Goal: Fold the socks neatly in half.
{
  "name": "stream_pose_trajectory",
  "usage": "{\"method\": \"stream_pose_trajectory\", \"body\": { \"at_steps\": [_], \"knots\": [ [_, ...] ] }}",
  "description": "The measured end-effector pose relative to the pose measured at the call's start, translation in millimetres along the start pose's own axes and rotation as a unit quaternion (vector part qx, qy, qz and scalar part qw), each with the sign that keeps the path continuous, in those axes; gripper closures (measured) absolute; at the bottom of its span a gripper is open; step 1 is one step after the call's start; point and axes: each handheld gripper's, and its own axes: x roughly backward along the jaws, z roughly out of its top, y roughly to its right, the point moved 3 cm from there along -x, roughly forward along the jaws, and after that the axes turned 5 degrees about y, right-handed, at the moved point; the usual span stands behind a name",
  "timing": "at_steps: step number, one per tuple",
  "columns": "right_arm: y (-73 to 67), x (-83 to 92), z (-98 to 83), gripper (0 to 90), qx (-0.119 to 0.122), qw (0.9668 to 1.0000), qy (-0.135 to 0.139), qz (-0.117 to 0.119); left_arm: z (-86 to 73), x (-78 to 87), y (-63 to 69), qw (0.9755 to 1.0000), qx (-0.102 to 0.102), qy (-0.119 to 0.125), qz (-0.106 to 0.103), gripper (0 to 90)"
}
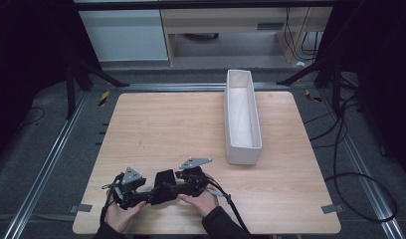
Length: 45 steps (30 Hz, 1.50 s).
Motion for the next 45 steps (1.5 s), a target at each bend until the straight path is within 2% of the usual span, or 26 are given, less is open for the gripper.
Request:
{"method": "stream_pose_trajectory", "body": {
  "at_steps": [9, 12, 13, 14, 15, 16, 18, 19, 21, 26, 27, 30, 31, 33, 34, 35, 37, 42, 45],
  "knots": [
    [-4.9, -15.2, -0.2, 33.9, -0.018, 0.9992, -0.032, 0.013, -6.5, 2.8, -4.0, 1.0, -0.002, -0.004, 0.006, 38.1],
    [-8.4, -21.4, -1.3, 40.2, -0.034, 0.9978, -0.052, 0.023, -8.2, 3.2, -4.6, 1.0, -0.003, -0.007, 0.006, 38.3],
    [-8.4, -21.4, -1.3, 40.2, -0.034, 0.9978, -0.052, 0.023, -8.7, 3.4, -4.8, 0.9999, -0.003, -0.007, 0.007, 38.3],
    [-9.3, -22.5, -1.3, 45.9, -0.04, 0.9971, -0.06, 0.026, -9.7, 3.9, -4.4, 0.9999, -0.005, -0.006, 0.008, 38.8],
    [-9.3, -22.5, -1.3, 45.9, -0.04, 0.9971, -0.06, 0.026, -9.7, 3.9, -4.4, 0.9999, -0.005, -0.006, 0.008, 38.9],
    [-9.8, -23.3, -1.0, 50.7, -0.047, 0.9963, -0.066, 0.03, -10.8, 4.2, -4.0, 0.9999, -0.006, -0.006, 0.008, 38.9],
    [-10.0, -23.6, -1.0, 53.2, -0.051, 0.9957, -0.07, 0.032, -11.4, 4.6, -4.2, 0.9999, -0.006, -0.009, 0.008, 38.7],
    [-10.6, -24.3, -0.9, 61.0, -0.066, 0.9938, -0.081, 0.039, -12.8, 5.1, -4.4, 0.9999, -0.004, -0.009, 0.006, 38.6],
    [-11.4, -24.2, -0.6, 67.0, -0.071, 0.9927, -0.084, 0.048, -13.3, 5.5, -4.1, 1.0, -0.002, -0.008, 0.005, 38.5],
    [-13.3, -20.3, 0.7, 70.1, -0.077, 0.9921, -0.082, 0.056, -13.2, 10.2, -3.4, 1.0, -0.001, 0.009, -0.002, 36.9],
    [-12.5, -14.6, 3.7, 70.3, -0.071, 0.9937, -0.069, 0.054, -11.9, 13.4, -4.1, 0.9998, 0.001, 0.022, 0.0, 35.8],
    [-8.4, -5.5, 10.1, 70.3, -0.05, 0.9966, -0.046, 0.046, -10.4, 16.1, -6.2, 0.9995, 0.003, 0.031, 0.003, 34.7],
    [-6.6, -0.1, 13.9, 70.2, -0.043, 0.9975, -0.036, 0.042, -9.1, 18.0, -9.3, 0.9991, 0.006, 0.041, 0.01, 34.8],
    [-5.1, 4.2, 17.0, 70.1, -0.035, 0.9982, -0.027, 0.04, -8.9, 18.5, -10.9, 0.9989, 0.006, 0.043, 0.014, 34.9],
    [-2.2, 12.7, 22.5, 70.1, -0.024, 0.999, -0.013, 0.035, -9.2, 18.4, -14.5, 0.9988, 0.009, 0.045, 0.02, 35.0],
    [-2.2, 12.7, 22.5, 70.1, -0.024, 0.999, -0.013, 0.035, -9.2, 18.4, -14.5, 0.9988, 0.009, 0.045, 0.02, 35.1],
    [0.1, 20.9, 27.6, 70.0, -0.015, 0.9993, 0.001, 0.034, -9.7, 17.1, -20.2, 0.9984, 0.01, 0.044, 0.033, 35.4],
    [3.0, 41.1, 41.1, 69.7, 0.021, 0.9984, 0.035, 0.04, -11.0, 14.5, -33.9, 0.997, 0.011, 0.043, 0.064, 36.0],
    [6.1, 51.1, 47.8, 69.6, 0.04, 0.9972, 0.051, 0.038, -11.9, 13.1, -39.6, 0.9961, 0.017, 0.043, 0.074, 36.0]
  ]
}}
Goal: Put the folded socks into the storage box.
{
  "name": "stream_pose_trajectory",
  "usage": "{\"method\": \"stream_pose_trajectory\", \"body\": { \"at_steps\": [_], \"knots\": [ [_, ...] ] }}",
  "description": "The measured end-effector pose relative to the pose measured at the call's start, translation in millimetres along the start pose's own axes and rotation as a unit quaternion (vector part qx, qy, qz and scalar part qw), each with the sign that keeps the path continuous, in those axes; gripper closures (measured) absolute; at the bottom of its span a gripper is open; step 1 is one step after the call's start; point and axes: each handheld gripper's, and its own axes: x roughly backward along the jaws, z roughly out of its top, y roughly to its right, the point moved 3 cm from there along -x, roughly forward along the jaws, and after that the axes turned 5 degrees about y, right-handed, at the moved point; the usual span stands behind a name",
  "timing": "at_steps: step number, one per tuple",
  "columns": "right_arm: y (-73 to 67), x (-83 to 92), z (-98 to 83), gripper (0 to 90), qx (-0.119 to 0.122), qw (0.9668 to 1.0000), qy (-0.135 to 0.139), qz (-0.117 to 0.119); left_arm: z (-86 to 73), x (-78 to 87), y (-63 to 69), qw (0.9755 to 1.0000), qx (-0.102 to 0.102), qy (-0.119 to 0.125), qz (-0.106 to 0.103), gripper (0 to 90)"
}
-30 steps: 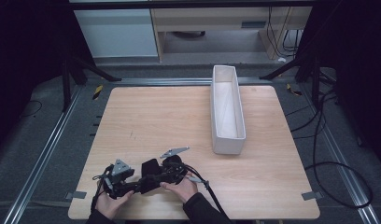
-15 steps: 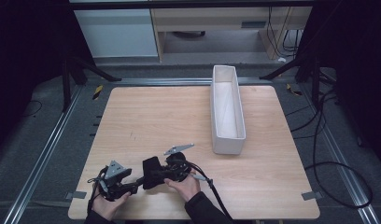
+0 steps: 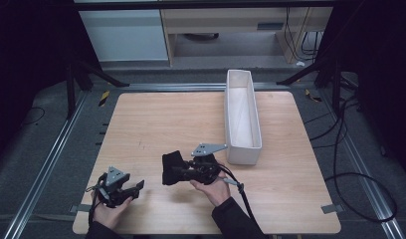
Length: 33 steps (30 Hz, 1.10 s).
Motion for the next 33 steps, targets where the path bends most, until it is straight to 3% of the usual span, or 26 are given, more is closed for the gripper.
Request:
{"method": "stream_pose_trajectory", "body": {
  "at_steps": [8, 17, 21, 33],
  "knots": [
    [15.6, 23.5, 21.6, 69.7, 0.03, 0.999, 0.023, -0.022, 0.2, -2.8, -8.4, 0.9998, 0.0, -0.002, 0.02, 36.1],
    [33.1, 51.0, 50.3, 69.6, 0.057, 0.9966, 0.042, -0.043, 4.1, -3.9, -10.2, 0.9997, -0.001, 0.004, 0.026, 36.7],
    [47.3, 73.7, 67.8, 69.6, 0.07, 0.9941, 0.054, -0.063, 4.4, -5.4, -10.4, 0.9996, -0.001, 0.003, 0.027, 37.1],
    [81.1, 117.1, 97.4, 69.6, 0.091, 0.9891, 0.05, -0.104, 3.7, -5.8, -12.1, 0.9996, -0.004, 0.0, 0.027, 38.0]
  ]
}}
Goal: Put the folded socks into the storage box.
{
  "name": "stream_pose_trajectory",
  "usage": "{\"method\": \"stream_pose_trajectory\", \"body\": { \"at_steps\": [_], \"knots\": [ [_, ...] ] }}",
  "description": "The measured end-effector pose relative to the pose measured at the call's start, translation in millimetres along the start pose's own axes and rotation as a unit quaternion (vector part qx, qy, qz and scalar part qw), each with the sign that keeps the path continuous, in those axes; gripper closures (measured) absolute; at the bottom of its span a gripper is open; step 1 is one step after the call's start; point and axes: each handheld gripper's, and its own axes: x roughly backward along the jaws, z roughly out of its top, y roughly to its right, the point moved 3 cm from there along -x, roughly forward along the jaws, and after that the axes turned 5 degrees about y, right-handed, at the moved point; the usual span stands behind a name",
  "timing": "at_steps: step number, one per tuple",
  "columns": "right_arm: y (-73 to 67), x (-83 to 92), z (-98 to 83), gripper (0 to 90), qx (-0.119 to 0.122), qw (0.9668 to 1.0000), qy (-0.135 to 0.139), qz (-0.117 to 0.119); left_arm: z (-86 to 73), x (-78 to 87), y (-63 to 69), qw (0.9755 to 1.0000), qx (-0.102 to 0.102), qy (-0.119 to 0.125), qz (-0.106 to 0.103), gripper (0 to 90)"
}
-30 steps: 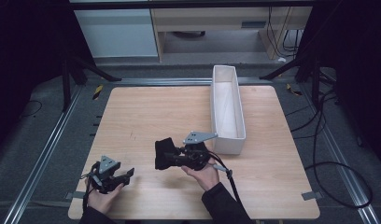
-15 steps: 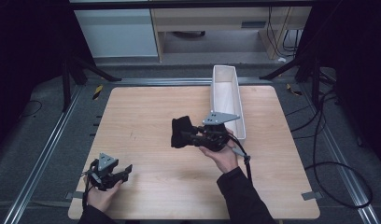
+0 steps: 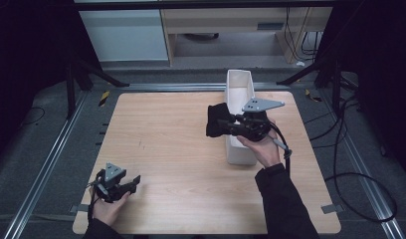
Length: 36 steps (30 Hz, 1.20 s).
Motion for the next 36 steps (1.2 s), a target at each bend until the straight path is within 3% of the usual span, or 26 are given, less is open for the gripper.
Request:
{"method": "stream_pose_trajectory", "body": {
  "at_steps": [13, 17, 24, 30, 36],
  "knots": [
    [43.0, 17.8, 13.9, 69.6, 0.031, 0.9989, -0.033, -0.016, 0.7, 0.4, 0.0, 1.0, 0.002, 0.003, -0.006, 39.5],
    [58.9, 21.0, 17.3, 69.7, 0.055, 0.9961, -0.067, -0.017, 0.2, 0.0, -0.4, 1.0, 0.001, 0.002, -0.006, 39.7],
    [72.8, 25.5, 9.1, 69.7, 0.077, 0.9906, -0.112, -0.015, 0.4, -0.5, 0.9, 0.9999, -0.001, 0.002, -0.01, 40.4],
    [87.9, 26.4, -3.2, 69.7, 0.09, 0.9842, -0.152, 0.003, 0.4, -0.6, 0.7, 0.9999, -0.002, 0.0, -0.011, 40.9],
    [92.7, 20.8, -16.7, 69.7, 0.102, 0.9732, -0.204, 0.028, 0.2, -1.2, 1.4, 0.9999, -0.002, -0.001, -0.014, 41.3]
  ]
}}
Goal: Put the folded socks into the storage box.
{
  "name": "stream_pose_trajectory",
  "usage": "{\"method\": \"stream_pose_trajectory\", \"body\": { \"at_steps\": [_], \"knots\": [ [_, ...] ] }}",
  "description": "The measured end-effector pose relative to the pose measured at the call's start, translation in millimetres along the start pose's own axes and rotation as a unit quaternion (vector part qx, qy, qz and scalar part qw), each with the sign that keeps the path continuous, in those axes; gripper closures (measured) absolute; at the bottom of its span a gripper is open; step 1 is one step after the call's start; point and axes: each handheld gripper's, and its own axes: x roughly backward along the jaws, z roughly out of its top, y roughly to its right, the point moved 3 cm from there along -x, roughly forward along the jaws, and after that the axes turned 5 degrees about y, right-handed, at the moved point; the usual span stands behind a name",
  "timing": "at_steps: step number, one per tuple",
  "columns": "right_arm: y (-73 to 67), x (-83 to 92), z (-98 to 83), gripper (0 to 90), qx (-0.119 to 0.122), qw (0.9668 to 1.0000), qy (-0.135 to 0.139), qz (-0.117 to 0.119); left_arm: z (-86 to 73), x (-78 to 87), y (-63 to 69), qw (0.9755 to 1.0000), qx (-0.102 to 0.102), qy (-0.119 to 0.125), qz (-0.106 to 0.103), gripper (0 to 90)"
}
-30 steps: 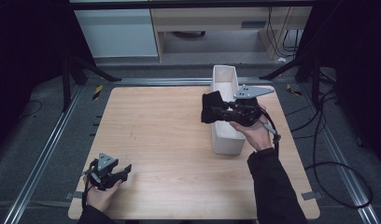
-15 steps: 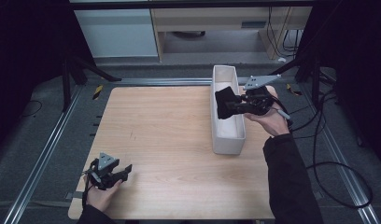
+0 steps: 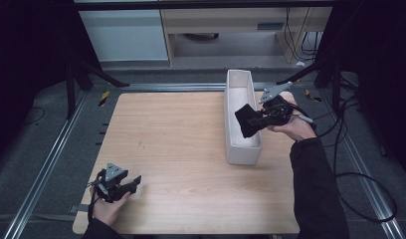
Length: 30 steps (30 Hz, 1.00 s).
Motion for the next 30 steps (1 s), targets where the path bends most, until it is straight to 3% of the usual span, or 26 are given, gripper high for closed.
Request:
{"method": "stream_pose_trajectory", "body": {
  "at_steps": [5, 6, 8, 15, 17, 22, 25, 28, 30],
  "knots": [
    [-4.6, -15.5, -9.2, 69.6, 0.025, 0.9978, -0.054, 0.031, -0.1, -0.2, 0.1, 1.0, -0.001, -0.001, -0.001, 41.4],
    [-4.6, -15.5, -9.2, 69.6, 0.025, 0.9978, -0.054, 0.031, -0.1, -0.2, 0.1, 1.0, -0.001, -0.001, -0.001, 41.5],
    [-8.1, -24.5, -15.0, 69.6, 0.042, 0.9944, -0.087, 0.043, -0.7, -1.1, 0.3, 1.0, -0.001, -0.004, -0.003, 41.4],
    [-13.4, -45.5, -25.8, 69.5, 0.076, 0.9848, -0.139, 0.07, -1.0, -1.4, 0.7, 1.0, -0.003, -0.008, -0.003, 41.4],
    [-13.5, -48.3, -27.2, 69.5, 0.081, 0.9838, -0.142, 0.073, -1.1, -1.5, 0.9, 1.0, -0.004, -0.008, -0.003, 41.4],
    [-17.5, -63.8, -37.4, 69.3, 0.095, 0.9721, -0.191, 0.098, -1.2, -1.7, 1.0, 0.9999, -0.006, -0.009, -0.004, 41.5],
    [-18.1, -72.1, -42.3, 68.3, 0.096, 0.9681, -0.205, 0.107, -1.3, -1.4, 1.1, 0.9999, -0.007, -0.009, -0.004, 41.5],
    [-19.6, -77.0, -43.4, 64.0, 0.091, 0.9665, -0.213, 0.111, -1.6, -1.7, 0.9, 0.9999, -0.007, -0.011, -0.004, 41.5],
    [-19.7, -76.6, -42.3, 61.0, 0.09, 0.9675, -0.211, 0.107, -1.7, -1.9, 1.0, 0.9999, -0.008, -0.011, -0.005, 41.5]
  ]
}}
